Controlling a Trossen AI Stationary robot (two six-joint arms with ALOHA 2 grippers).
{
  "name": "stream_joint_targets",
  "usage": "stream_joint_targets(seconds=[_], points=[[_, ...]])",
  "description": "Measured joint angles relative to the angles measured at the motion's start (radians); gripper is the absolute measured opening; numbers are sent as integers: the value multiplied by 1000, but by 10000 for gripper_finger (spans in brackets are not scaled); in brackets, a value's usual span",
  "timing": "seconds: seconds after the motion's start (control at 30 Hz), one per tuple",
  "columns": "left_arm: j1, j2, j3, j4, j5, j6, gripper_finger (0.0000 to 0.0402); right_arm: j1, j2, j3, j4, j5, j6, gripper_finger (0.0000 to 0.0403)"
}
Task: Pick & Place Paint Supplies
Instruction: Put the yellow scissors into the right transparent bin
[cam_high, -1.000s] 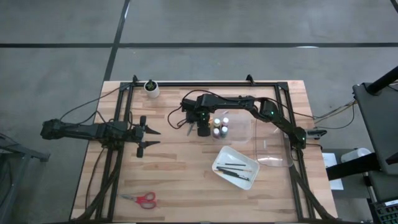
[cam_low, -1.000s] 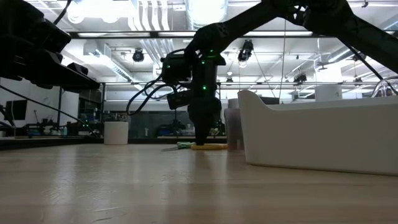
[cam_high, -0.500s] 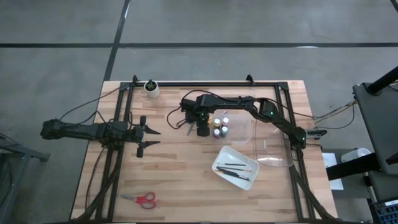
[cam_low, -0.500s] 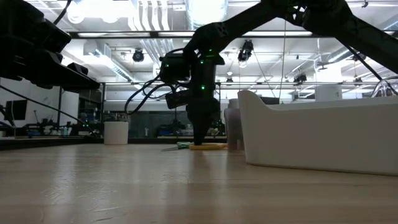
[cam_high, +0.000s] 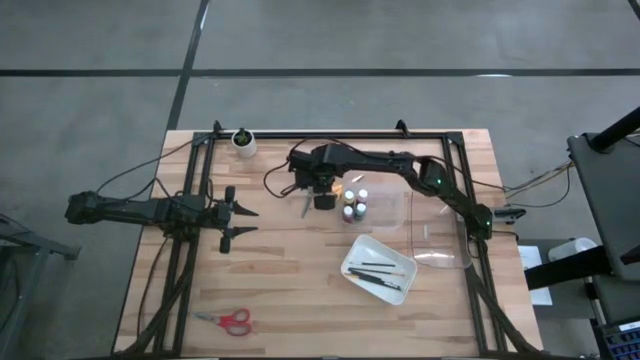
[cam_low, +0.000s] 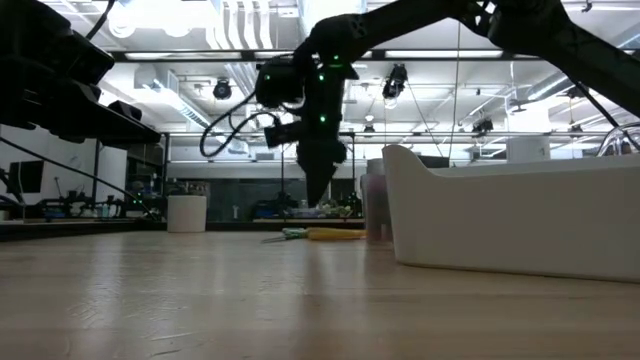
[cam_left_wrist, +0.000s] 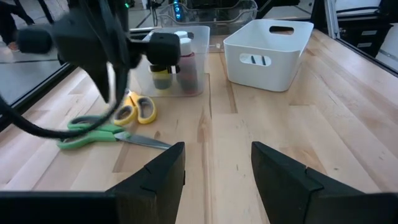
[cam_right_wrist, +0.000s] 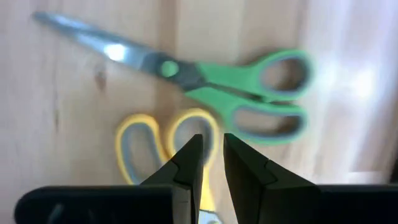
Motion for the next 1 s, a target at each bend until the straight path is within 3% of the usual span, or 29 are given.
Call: stream_joint_targets(seconds=[0.4, 1.0], points=[[0, 0, 0, 0, 0, 0, 187, 2, -6, 50, -51, 5, 63, 13], [0, 0, 0, 0, 0, 0, 187, 1, -6, -3, -63, -76, 110, 17]])
